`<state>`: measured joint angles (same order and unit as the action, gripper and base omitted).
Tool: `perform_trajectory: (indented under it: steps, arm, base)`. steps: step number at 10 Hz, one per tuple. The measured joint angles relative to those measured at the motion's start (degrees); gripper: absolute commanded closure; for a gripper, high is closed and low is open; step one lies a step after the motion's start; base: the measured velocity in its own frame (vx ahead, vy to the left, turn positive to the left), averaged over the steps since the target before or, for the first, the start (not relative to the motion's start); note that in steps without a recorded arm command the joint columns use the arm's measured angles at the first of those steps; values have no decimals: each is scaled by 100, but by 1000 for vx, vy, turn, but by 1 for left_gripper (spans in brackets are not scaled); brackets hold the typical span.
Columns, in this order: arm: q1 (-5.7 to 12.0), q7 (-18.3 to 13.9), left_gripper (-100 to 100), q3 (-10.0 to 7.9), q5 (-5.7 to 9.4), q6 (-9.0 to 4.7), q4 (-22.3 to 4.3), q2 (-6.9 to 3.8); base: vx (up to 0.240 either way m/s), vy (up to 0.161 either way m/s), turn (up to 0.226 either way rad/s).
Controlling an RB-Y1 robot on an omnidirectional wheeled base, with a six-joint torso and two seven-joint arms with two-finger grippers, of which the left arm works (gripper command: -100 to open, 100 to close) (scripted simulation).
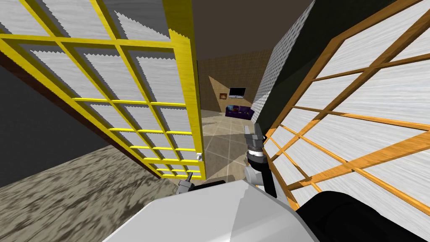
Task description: Push the door open
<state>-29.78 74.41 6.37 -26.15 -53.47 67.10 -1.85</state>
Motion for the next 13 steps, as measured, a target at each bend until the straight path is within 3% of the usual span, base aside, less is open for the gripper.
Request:
perform_trajectory:
  steps: [1, 3, 4, 7, 9, 11, 12, 13]
  arm:
    - [-21, 38, -100, -69, 62, -32, -19, 6]
    - [-34, 98, -100, -190, 171, -69, -57, 186]
    - [-36, 102, -100, -194, 176, -68, -55, 198]
    - [52, 96, -100, -224, 182, 15, -53, 23]
    - [142, 108, -100, -252, 189, 60, -91, 28]
    - [234, 116, -100, -281, 196, 118, -125, 145]
    - [240, 117, 100, -282, 196, 122, -126, 152]
    - [239, 116, 100, -281, 196, 120, -125, 148]
  base:
    - [-78, -145, 166]
    - [-57, -86, 74]
    - [100, -57, -35]
    - [194, -52, -13]
    - [198, -40, -16]
    - [129, -33, -5]
    - [-12, 3, 5]
    - [-36, 9, -1]
